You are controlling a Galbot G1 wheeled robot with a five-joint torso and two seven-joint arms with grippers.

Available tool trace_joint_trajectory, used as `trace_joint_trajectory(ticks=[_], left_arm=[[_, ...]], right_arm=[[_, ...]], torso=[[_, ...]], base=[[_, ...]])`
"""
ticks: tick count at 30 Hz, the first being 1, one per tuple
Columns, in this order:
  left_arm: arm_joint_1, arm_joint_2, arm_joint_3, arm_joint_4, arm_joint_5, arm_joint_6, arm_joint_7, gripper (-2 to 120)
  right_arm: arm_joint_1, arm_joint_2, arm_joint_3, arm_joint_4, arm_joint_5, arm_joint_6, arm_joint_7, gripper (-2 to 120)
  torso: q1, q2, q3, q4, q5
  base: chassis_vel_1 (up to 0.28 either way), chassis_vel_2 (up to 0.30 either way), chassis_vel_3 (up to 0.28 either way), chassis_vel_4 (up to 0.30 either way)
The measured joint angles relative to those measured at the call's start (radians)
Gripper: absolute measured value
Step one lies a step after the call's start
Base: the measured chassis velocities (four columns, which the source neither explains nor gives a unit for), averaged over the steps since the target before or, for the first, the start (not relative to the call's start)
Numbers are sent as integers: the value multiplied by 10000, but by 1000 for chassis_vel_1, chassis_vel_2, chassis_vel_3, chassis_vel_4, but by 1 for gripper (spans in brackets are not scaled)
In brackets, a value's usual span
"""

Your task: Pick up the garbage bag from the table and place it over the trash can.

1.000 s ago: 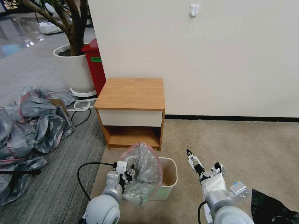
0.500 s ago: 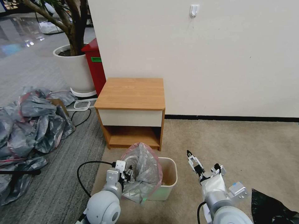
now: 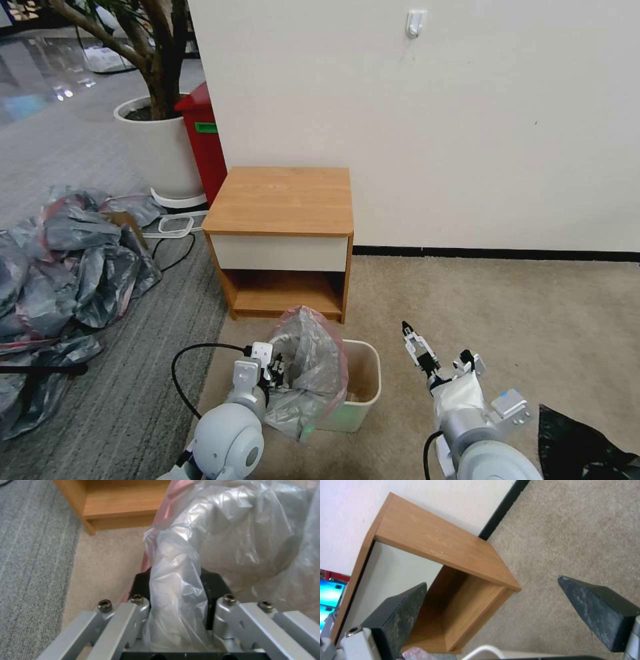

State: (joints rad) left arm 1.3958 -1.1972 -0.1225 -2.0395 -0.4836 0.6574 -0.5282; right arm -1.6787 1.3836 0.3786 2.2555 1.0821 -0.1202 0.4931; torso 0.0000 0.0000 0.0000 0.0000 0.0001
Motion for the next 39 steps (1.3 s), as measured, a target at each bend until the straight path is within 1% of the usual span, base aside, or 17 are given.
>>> trace_joint_trajectory(ticks=[2, 4, 7, 8, 9, 10, 12, 14, 15, 17, 18, 19, 22, 26, 32, 34, 39], left_arm=[[16, 3, 40, 29, 7, -608, -57, 16], [27, 10, 40, 29, 6, -782, -54, 15], [115, 93, -71, -44, 130, -1903, 188, 7], [186, 131, -182, -65, 296, -2311, 441, 6], [186, 131, -182, -65, 296, -2311, 441, 6], [247, 158, -293, -99, 397, -2585, 661, 6], [415, 248, -611, -231, 576, -3183, 1190, 6], [453, 266, -679, -264, 598, -3294, 1306, 6], [590, 324, -859, -363, 683, -3620, 1618, 6], [627, 338, -901, -388, 703, -3715, 1703, 6], [762, 396, -1036, -477, 781, -4064, 1999, 6], [762, 396, -1036, -477, 781, -4064, 1999, 6], [1050, 499, -1263, -657, 967, -4685, 2533, 6], [1265, 526, -1352, -848, 1098, -4955, 2769, 6], [1455, 374, -1416, -943, 1279, -5186, 2881, 6], [1531, 281, -1433, -943, 1407, -5308, 2922, 6], [1567, 172, -1435, -948, 1454, -5379, 2943, 6]], right_arm=[[3, -37, -90, 191, -234, -56, -68, 100], [5, -49, -115, 245, -271, -91, -104, 100], [52, -187, -293, 676, -545, -564, -453, 100], [82, -306, -390, 837, -724, -816, -660, 100], [82, -306, -390, 837, -724, -816, -660, 100], [107, -436, -447, 933, -917, -1024, -886, 100], [234, -910, -524, 1053, -1412, -1496, -1641, 100], [270, -1002, -536, 1059, -1497, -1574, -1767, 100], [445, -1341, -580, 1069, -1894, -1922, -2187, 100], [515, -1442, -601, 1069, -2029, -2047, -2306, 100], [754, -1692, -711, 1041, -2303, -2332, -2595, 100], [754, -1692, -711, 1041, -2303, -2332, -2595, 100], [1574, -1944, -1348, 777, -2472, -2832, -2624, 100], [2182, -1942, -1808, 692, -2465, -3267, -2331, 100], [2317, -1832, -2188, 649, -2438, -3589, -1726, 96], [2405, -1749, -2352, 602, -2347, -3722, -1361, 89], [2566, -1712, -2429, 379, -2268, -3804, -1079, 73]], torso=[[1, 0, 0, -1, -3], [0, 0, 0, -1, -5], [0, 0, 0, -2, -4], [0, -1, 1, -1, -2], [0, -1, 1, -1, -2], [1, 0, 1, -1, -2], [1, -1, 0, -1, 0], [1, -1, 0, 0, 0], [1, 0, 1, 0, 0], [0, -1, 1, 0, -1], [1, -1, 0, 0, -1], [1, -1, 0, 0, -1], [0, -1, 1, 2, -1], [1, 0, 1, 1, -1], [0, 0, 1, 0, -1], [0, -1, 0, 0, -2], [0, -1, 0, 0, -1]], base=[[0, 0, 0, 0], [0, 0, 0, 0], [0, 0, 0, 0], [0, 0, 0, 0], [0, 0, 0, 0], [0, 0, 0, 0], [0, 0, 0, 0], [0, 0, 0, 0], [0, 0, 0, 0], [0, 0, 0, 0], [0, 0, 0, 0], [0, 0, 0, 0], [0, 0, 0, 0], [0, 0, 0, 0], [0, 0, 0, 0], [0, 0, 0, 0], [0, 0, 0, 0]])
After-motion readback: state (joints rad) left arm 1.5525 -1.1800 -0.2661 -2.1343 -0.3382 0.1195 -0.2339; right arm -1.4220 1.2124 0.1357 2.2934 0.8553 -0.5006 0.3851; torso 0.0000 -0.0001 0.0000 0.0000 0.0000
